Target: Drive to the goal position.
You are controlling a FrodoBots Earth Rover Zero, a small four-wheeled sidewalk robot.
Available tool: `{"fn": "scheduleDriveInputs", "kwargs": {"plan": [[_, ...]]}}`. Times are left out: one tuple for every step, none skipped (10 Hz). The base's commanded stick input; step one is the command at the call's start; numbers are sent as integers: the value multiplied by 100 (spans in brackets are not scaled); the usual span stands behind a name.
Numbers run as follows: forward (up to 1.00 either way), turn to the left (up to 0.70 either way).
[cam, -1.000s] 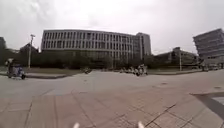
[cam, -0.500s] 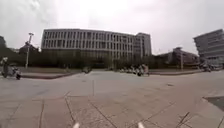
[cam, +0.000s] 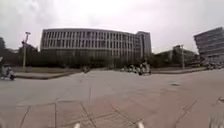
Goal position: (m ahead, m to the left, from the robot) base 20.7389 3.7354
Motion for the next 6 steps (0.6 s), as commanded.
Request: {"fn": "scheduleDriveInputs", "kwargs": {"plan": [[85, 0], [85, 6], [85, 14], [85, 27], [85, 30], [85, 20]]}}
